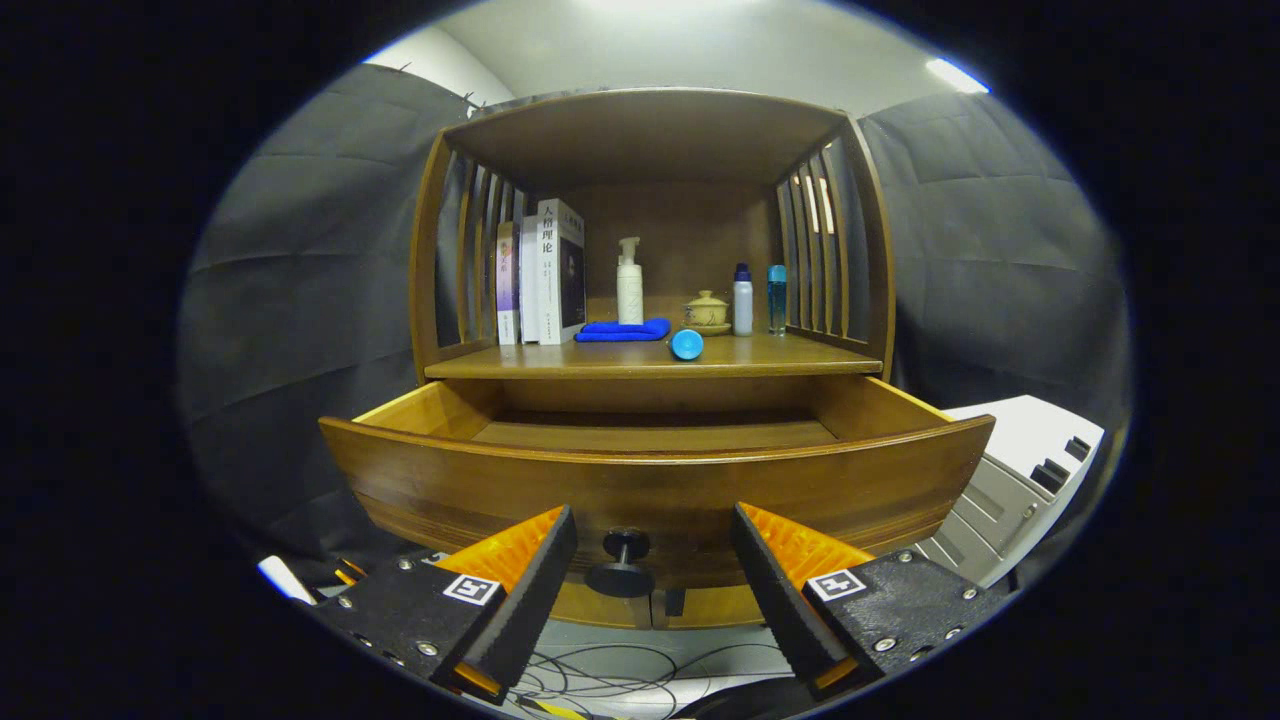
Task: Pull open the drawer, take out the items inside it, and place them on the countertop above the cabinet.
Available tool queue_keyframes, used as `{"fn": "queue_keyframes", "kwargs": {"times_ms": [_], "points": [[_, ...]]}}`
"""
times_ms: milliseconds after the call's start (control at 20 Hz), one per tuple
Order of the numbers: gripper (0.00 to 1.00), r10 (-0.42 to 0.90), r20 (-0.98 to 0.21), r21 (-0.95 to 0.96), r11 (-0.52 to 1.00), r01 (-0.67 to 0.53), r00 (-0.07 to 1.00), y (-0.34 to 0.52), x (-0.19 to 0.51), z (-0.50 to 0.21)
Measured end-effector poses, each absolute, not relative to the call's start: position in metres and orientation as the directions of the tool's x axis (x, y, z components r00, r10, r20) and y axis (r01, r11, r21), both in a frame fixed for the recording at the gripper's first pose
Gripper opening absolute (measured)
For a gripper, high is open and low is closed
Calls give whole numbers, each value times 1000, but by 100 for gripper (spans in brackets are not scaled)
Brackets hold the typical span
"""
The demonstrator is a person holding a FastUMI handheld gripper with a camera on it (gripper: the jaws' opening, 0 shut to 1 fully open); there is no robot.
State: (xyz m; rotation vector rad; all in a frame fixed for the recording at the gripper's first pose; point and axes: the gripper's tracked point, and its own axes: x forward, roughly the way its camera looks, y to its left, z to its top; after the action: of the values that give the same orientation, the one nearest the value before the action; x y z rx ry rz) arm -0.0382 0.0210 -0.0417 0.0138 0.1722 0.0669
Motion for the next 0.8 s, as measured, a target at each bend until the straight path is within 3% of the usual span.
{"fn": "queue_keyframes", "kwargs": {"times_ms": [800], "points": [[93, 29, -135, -11, 999, -31, 990, 13, -6, -34]]}}
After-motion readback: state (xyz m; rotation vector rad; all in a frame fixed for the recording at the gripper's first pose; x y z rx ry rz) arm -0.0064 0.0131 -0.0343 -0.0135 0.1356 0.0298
